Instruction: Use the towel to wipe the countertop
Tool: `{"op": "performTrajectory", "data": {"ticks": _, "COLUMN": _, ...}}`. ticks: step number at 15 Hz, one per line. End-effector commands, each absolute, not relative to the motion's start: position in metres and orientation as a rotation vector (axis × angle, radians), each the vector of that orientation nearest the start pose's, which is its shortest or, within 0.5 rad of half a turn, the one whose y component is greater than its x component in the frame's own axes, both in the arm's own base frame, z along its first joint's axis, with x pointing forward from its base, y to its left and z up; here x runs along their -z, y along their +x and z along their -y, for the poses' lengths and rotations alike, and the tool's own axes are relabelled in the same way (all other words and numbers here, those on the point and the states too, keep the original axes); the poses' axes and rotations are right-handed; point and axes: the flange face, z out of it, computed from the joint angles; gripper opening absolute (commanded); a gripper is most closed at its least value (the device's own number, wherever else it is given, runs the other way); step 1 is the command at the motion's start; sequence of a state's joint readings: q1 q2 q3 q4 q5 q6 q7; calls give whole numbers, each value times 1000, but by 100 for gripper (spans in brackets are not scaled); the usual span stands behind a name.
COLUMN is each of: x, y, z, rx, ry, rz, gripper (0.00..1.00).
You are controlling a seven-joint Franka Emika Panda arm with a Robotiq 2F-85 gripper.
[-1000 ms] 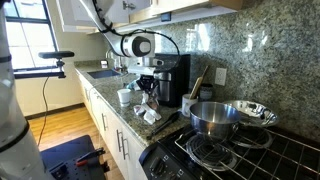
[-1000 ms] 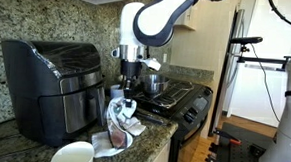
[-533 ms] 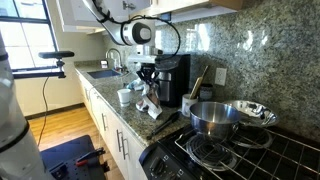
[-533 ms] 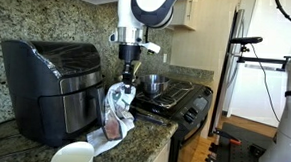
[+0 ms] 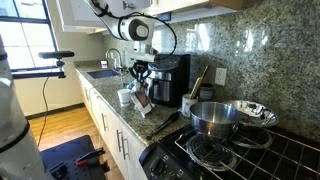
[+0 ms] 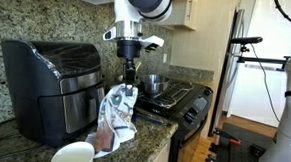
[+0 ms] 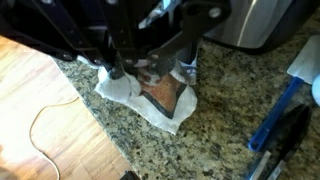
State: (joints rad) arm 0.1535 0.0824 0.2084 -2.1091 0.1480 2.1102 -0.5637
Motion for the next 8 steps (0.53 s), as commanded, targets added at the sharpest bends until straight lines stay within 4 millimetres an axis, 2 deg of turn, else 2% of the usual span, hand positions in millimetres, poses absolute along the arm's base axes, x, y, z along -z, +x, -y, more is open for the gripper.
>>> {"op": "performTrajectory", "data": {"ticks": 1, "x": -361, "y": 500, "z": -209, "rx": -102, "ry": -2668, "rz": 1261, "gripper": 4}}
{"op": "performTrajectory", "data": {"ticks": 8, "x": -296, "y": 477, "z": -238, "rx": -111, "ry": -2585, "rz": 1254, "gripper": 4}}
